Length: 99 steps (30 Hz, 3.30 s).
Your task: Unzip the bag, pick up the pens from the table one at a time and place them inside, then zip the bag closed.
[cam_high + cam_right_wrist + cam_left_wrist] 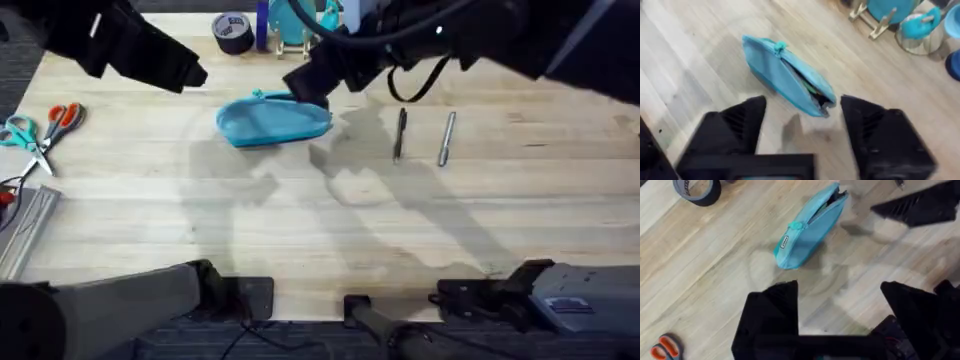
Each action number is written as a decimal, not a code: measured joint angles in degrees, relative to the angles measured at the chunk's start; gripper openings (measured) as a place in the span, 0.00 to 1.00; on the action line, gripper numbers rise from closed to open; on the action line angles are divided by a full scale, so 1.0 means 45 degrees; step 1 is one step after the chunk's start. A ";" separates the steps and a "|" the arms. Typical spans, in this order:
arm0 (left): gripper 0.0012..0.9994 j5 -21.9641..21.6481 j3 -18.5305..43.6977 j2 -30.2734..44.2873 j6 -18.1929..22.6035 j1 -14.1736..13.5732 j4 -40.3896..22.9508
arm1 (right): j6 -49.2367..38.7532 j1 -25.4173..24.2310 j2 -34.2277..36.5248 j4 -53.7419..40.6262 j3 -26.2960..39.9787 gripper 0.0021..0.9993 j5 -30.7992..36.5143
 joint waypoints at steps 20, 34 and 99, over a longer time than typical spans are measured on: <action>1.00 -0.0091 0.0001 -0.0002 -0.0084 0.0000 0.0000 | -0.1115 -0.0097 0.0004 0.0688 0.0503 0.03 -0.0814; 1.00 -0.0091 0.0000 -0.0001 -0.0089 0.0000 0.0000 | -0.1248 -0.0468 0.0862 -0.2927 0.2256 0.03 -0.1297; 1.00 -0.0091 0.0000 -0.0002 -0.0089 0.0000 0.0000 | -1.0302 -0.0214 0.7537 -0.4176 0.6667 0.03 -0.1996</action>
